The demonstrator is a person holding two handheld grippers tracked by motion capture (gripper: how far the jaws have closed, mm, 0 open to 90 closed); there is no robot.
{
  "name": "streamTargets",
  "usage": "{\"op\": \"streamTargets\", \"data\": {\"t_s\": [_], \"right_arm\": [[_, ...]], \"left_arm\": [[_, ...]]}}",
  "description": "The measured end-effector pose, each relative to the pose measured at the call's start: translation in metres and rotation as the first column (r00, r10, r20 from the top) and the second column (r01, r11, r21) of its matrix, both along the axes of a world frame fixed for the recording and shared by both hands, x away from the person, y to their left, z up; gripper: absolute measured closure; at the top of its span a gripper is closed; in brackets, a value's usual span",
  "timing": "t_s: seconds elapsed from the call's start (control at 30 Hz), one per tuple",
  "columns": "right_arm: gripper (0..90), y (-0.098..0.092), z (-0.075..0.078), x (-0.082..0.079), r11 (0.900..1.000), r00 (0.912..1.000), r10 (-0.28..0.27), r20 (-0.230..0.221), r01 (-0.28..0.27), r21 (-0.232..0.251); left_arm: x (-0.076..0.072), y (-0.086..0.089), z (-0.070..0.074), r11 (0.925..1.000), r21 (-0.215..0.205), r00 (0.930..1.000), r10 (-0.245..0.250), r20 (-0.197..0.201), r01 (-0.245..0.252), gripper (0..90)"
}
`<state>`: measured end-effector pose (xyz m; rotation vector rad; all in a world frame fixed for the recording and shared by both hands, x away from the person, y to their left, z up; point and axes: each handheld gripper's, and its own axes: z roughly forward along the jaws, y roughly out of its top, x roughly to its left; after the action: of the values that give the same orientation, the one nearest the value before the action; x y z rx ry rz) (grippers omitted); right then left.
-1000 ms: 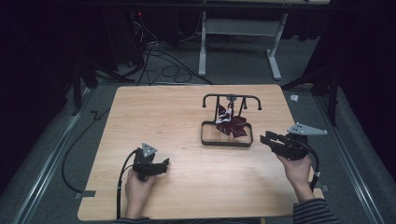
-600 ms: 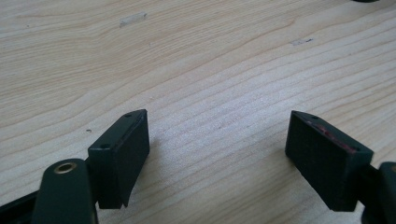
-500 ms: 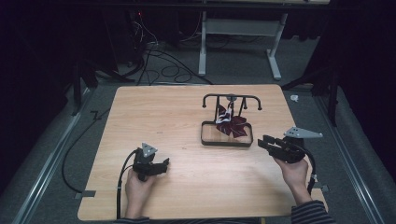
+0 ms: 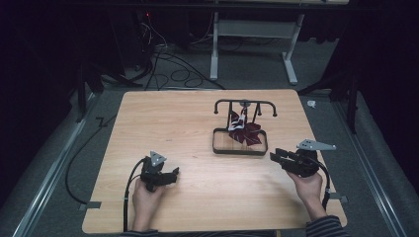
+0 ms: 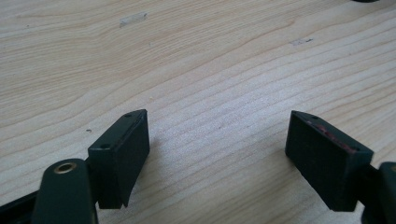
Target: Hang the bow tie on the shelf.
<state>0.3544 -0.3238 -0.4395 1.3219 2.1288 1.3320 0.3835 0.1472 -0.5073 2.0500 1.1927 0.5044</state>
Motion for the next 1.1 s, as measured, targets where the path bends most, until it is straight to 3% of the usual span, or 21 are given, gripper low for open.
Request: {"op": "streamTargets", "data": {"t_s": [0.5, 1.1], "right_arm": [[64.5, 0.004, -0.019, -0.001, 1.000, 0.9991, 0.003, -0.043, -0.004, -0.006], [64.5, 0.011, -0.033, 0.001, 0.999, 0.9981, 0.010, -0.061, -0.011, -0.030]], "left_arm": [[0.000, 0.000, 0.000, 1.0000, -0.001, 1.0000, 0.000, 0.001, 0.000, 22.1], [0.000, 0.000, 0.000, 1.0000, 0.000, 1.0000, 0.000, 0.000, 0.000, 22.1]]}}
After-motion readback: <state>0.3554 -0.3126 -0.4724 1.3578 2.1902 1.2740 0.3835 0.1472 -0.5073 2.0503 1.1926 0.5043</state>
